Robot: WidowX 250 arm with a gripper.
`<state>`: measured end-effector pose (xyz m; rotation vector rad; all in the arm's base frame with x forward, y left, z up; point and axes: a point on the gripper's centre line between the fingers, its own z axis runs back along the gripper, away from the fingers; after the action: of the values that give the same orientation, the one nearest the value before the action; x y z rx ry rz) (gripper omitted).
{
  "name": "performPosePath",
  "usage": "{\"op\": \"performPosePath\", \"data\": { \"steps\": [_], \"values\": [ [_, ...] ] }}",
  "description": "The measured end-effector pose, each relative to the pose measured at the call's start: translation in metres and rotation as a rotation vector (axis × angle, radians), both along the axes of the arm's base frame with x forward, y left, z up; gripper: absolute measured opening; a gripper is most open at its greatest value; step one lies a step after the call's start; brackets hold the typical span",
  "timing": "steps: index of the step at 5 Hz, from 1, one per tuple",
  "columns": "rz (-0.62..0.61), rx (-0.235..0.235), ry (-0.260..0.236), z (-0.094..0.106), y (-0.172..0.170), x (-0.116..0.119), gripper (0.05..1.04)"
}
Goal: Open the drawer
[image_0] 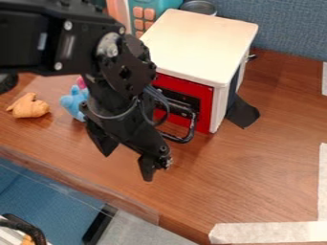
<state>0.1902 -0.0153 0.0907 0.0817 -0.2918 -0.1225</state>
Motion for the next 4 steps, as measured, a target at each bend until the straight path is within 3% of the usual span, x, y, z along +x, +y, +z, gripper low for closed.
{"op": "performPosePath", "data": {
  "steps": [1, 2, 3, 4],
  "values": [
    [0.010, -0.002, 0.012, -0.002, 0.000, -0.002, 0.999],
    [0.150, -0.041, 0.018, 0.001, 0.004, -0.007, 0.999],
    [0.273, -0.067, -0.030, 0.007, 0.007, -0.007, 0.999],
    [0.432, -0.116, -0.109, 0.012, 0.011, -0.010, 0.999]
  ]
}}
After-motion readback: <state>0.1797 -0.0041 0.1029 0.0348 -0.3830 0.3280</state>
